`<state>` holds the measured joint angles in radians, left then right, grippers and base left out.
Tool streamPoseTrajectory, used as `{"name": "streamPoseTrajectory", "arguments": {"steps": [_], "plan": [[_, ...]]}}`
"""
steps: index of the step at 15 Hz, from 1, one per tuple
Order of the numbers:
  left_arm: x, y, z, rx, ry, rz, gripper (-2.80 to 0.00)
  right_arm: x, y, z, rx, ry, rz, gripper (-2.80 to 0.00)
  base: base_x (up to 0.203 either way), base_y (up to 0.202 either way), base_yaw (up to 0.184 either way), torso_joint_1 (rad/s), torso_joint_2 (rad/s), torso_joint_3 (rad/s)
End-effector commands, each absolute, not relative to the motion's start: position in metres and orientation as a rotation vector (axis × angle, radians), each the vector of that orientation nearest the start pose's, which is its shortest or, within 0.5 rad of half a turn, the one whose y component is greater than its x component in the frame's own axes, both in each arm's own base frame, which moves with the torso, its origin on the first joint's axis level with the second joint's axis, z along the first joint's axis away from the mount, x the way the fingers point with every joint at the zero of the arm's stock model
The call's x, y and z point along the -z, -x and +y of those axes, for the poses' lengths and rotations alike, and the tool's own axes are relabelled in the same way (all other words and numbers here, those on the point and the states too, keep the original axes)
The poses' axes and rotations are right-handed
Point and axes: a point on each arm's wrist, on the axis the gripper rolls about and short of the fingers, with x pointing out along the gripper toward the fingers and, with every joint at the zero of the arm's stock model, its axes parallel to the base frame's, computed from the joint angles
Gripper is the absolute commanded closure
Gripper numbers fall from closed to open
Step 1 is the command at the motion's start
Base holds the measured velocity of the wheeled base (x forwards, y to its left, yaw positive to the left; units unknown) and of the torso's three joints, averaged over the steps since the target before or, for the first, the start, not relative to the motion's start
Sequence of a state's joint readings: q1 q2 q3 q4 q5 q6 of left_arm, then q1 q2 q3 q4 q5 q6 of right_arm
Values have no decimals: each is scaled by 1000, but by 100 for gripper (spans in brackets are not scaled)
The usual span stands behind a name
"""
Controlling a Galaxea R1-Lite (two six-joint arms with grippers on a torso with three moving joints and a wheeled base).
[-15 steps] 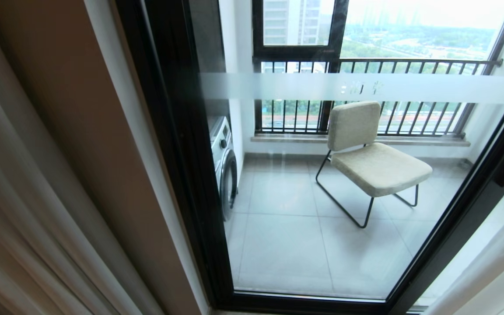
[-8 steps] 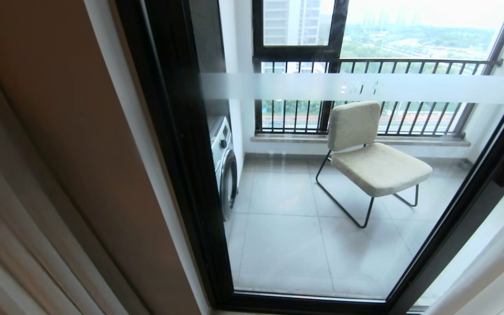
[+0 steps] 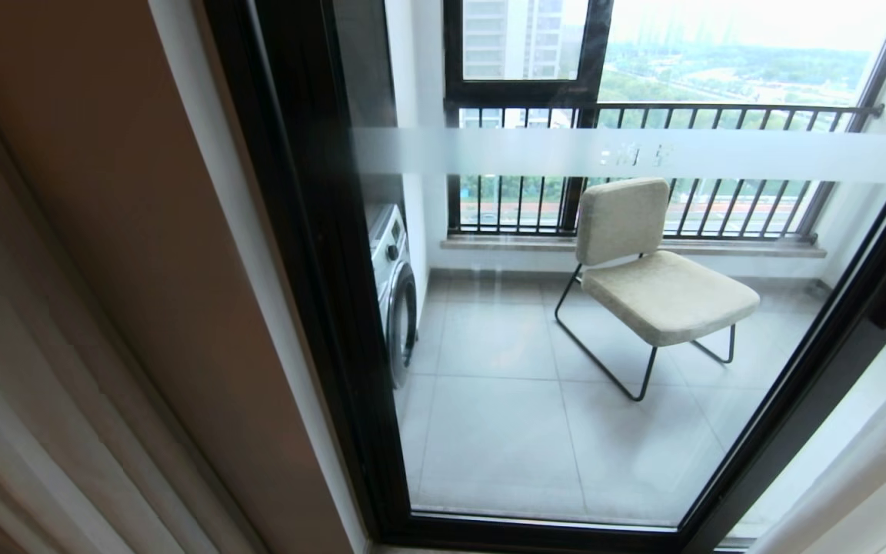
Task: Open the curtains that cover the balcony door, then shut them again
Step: Pull the inner curtains open on both sides
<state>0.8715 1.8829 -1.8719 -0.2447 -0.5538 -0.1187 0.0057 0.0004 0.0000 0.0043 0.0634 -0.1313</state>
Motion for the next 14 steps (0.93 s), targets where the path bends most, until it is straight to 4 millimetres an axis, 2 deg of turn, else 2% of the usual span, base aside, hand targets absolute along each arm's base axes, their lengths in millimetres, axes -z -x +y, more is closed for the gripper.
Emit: {"name": "streamPoseTrajectory", "arguments": {"steps": [1,5,14], "plan": [[-396,-240,255,-268,-65,-231,0,-75,23,1,-71,132,0,0,0,0,0,0,0,0],[-410,-244,242,-230,-94,-271,0,-75,23,1,-71,132,0,0,0,0,0,0,0,0],[-417,-264,209,-88,-102,-289,0,-75,23,1,-71,132,0,0,0,0,0,0,0,0]]}}
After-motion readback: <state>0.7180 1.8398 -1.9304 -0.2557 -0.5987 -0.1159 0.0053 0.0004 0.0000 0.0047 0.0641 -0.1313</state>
